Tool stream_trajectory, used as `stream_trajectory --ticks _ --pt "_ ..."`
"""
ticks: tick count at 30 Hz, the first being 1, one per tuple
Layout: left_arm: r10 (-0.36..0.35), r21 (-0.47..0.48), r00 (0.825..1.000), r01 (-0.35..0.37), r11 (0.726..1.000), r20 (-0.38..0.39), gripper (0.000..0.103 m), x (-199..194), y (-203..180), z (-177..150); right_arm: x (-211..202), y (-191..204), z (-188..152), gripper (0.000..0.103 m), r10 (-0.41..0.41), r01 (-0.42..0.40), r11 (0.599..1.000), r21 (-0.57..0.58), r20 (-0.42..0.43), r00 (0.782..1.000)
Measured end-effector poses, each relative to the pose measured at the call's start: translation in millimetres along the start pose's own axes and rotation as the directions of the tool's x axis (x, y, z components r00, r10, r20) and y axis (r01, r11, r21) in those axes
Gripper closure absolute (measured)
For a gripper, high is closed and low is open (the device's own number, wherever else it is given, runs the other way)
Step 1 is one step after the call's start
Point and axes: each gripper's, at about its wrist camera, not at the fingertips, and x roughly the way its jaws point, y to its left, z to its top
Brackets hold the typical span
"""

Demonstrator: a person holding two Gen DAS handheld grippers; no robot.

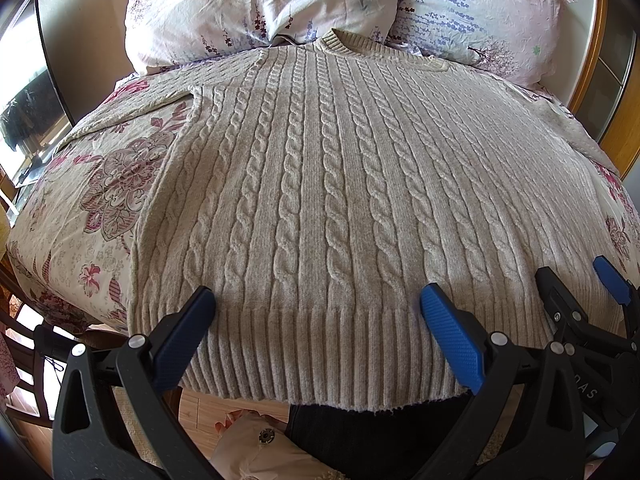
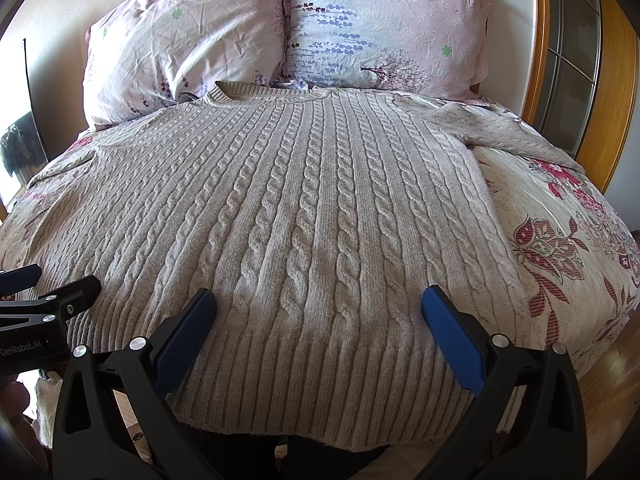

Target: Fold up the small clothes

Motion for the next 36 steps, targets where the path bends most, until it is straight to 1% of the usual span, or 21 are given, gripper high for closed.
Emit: stream_trajectory --ticks 36 --pt "0.0 0.002 1.0 0.0 1.0 0.003 0.002 -0.1 -0.1 0.0 2.3 -2.0 0.5 0.001 0.003 -0.004 1.0 -0.007 -0.005 1.0"
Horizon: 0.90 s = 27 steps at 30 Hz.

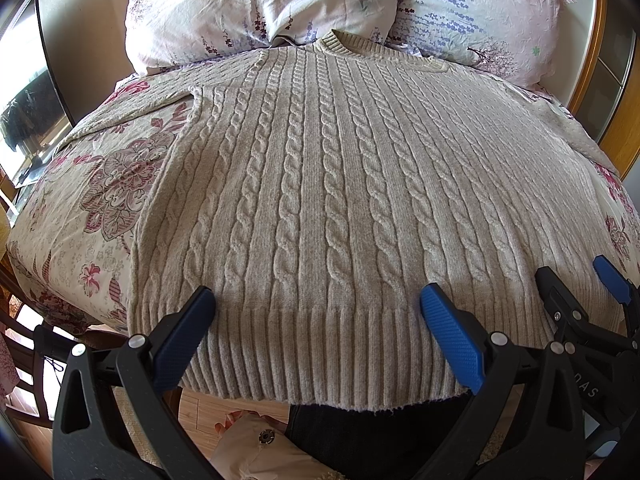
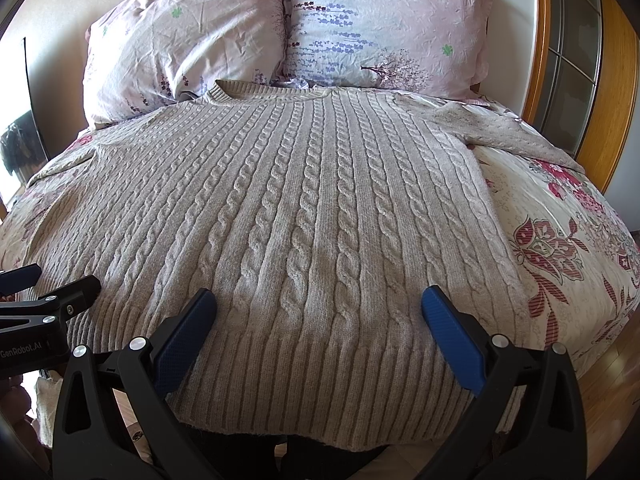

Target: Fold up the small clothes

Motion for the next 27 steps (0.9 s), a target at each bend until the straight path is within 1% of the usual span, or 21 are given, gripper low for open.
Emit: stream_trajectory --ticks 7,9,12,14,15,17,19,20,22,23,25,27 --pt "-0.007 0.013 1.0 0.007 1.0 -0.009 0.002 2 0 5 8 1 2 0.001 0.045 -0.047 0.998 -0.041 -0.051 0.998" --pt "-0.008 0.023 1.0 0.008 1.0 -0.004 0.002 3 0 8 9 1 3 0.001 0.059 -0.062 0.997 -0.054 -0.051 0.997" --pt "-0.033 0.041 0.999 0.033 0.999 -0.008 0.002 2 1 15 2 -7 4 0.001 0.119 -0.121 0.987 -0.103 -0.025 0.993" --pt "-0.053 0.035 0.998 0.052 0.998 0.019 0.002 0 5 21 2 -15 11 0.001 0.17 -0.173 0.978 -0.115 -0.038 0.985" --pt "-0.057 0.031 0.997 0.055 0.998 0.043 0.002 -2 7 27 2 -23 16 0.001 0.181 -0.183 0.978 -0.103 -0.031 0.983" --pt "-0.068 0.027 0.993 0.065 0.997 0.096 0.002 -4 11 40 -2 -48 33 0.001 0.173 -0.172 0.984 -0.049 0.016 0.985" --pt "-0.093 0.019 0.986 0.091 0.996 0.14 0.002 -4 15 56 -4 -79 55 0.001 0.158 -0.16 0.986 0.04 0.059 0.986" --pt "-0.118 0.014 0.98 0.118 0.993 0.158 0.002 -3 17 64 -3 -98 66 0.001 0.154 -0.161 0.982 0.097 0.077 0.985" --pt "-0.202 -0.003 0.96 0.206 0.978 0.194 0.002 1 23 81 1 -137 86 0.001 0.153 -0.172 0.958 0.227 0.102 0.983" --pt "-0.243 -0.016 0.945 0.253 0.967 0.221 0.002 2 26 89 6 -158 94 0.001 0.155 -0.181 0.938 0.296 0.108 0.982" --pt "-0.298 -0.042 0.902 0.326 0.944 0.313 0.002 1 32 104 19 -198 108 0.001 0.158 -0.191 0.884 0.427 0.111 0.981" --pt "-0.305 -0.054 0.866 0.353 0.934 0.396 0.002 2 36 116 34 -234 118 0.003 0.161 -0.2 0.82 0.537 0.118 0.98"
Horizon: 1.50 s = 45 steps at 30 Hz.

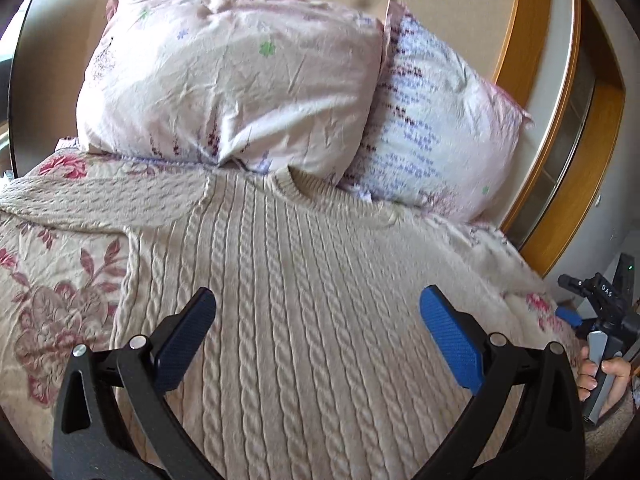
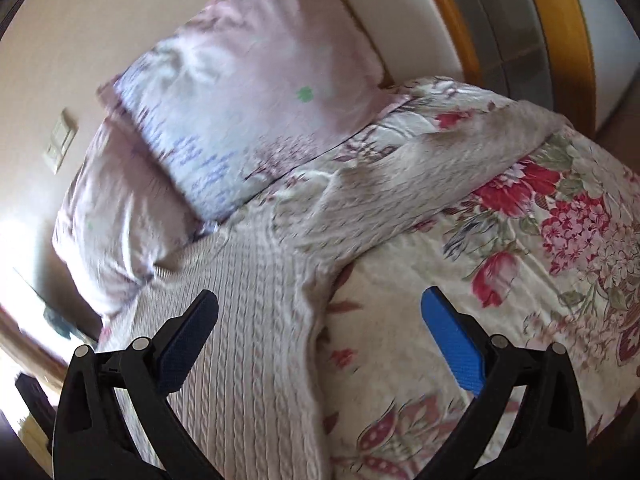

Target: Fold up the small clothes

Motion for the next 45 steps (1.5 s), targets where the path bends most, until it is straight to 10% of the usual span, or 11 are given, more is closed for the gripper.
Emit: stream_trajectory --ticks 2,11,18,23,26,36,45 --pt "-0.004 -0.015 0.999 0.005 1.0 0.032 0.002 8 3 10 10 -27 25 0.022 -0.02 0.018 0.993 0.117 0.011 1.0" --pt "-0.066 -0.208 0.989 0.038 0.977 -0.13 0.002 64 47 0 53 -118 73 0.044 -0.13 0.129 0.878 0.462 -0.029 0.991" --pt "-0.119 -0.289 0.981 0.071 0.955 -0.151 0.002 72 61 -5 75 -129 76 0.056 -0.12 0.12 0.857 0.501 -0.033 0.992" --pt "-0.119 -0.288 0.98 0.069 0.955 -0.161 0.002 75 61 -5 85 -133 76 0.089 -0.146 0.137 0.859 0.494 -0.019 0.989" --pt "-0.122 -0.291 0.979 0.071 0.954 -0.161 0.002 76 62 -4 86 -136 76 0.093 -0.141 0.12 0.861 0.495 0.004 0.99" --pt "-0.123 -0.291 0.979 0.072 0.954 -0.161 0.002 76 62 -4 51 -33 96 0.093 0.081 -0.126 0.968 0.217 0.206 0.975" --pt "-0.126 -0.293 0.979 0.075 0.953 -0.16 0.002 75 62 -3 133 84 24 0.093 0.303 -0.303 0.953 0.021 -0.145 0.942"
